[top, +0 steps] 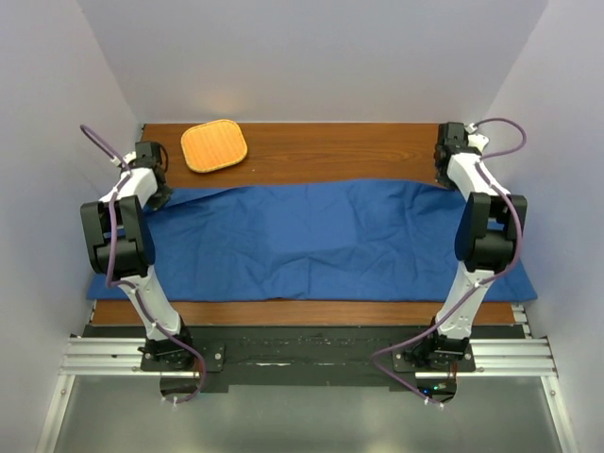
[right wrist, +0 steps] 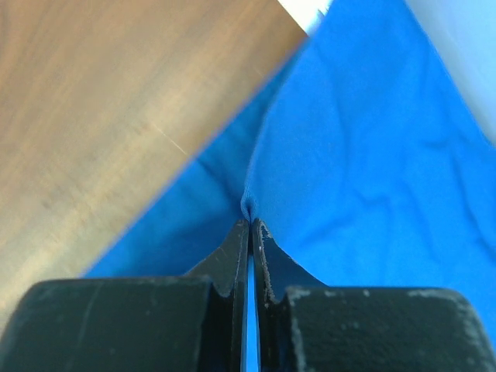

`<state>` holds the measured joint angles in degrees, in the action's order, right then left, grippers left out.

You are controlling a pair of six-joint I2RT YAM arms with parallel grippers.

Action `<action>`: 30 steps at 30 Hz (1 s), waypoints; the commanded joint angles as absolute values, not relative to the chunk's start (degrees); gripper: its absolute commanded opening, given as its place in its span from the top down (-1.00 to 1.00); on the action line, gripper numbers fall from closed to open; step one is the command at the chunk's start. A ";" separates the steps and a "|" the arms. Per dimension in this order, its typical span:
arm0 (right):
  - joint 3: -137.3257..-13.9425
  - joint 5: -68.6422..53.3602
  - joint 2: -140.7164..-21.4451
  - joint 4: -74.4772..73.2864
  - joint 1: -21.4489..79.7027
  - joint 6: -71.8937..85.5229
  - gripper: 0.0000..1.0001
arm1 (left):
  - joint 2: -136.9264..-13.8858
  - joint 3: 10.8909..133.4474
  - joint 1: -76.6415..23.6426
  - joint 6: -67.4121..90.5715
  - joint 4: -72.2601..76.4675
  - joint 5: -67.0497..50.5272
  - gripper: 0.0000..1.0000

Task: Open and lay out the surgical kit
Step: Open the surgical kit at the center of the board.

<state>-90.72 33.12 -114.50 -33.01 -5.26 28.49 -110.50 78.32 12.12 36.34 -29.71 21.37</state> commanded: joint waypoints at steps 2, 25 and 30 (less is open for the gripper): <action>-79.56 33.76 -109.17 -30.08 -7.29 33.13 1.00 | -107.22 78.31 13.10 35.51 -30.32 22.77 0.92; -74.26 26.19 -109.33 -20.30 -11.69 37.18 0.22 | -109.34 77.61 13.45 35.51 -30.15 23.11 0.95; -76.02 26.19 -110.48 -20.83 -11.95 36.91 0.68 | -109.34 78.05 13.36 35.42 -30.59 23.73 0.96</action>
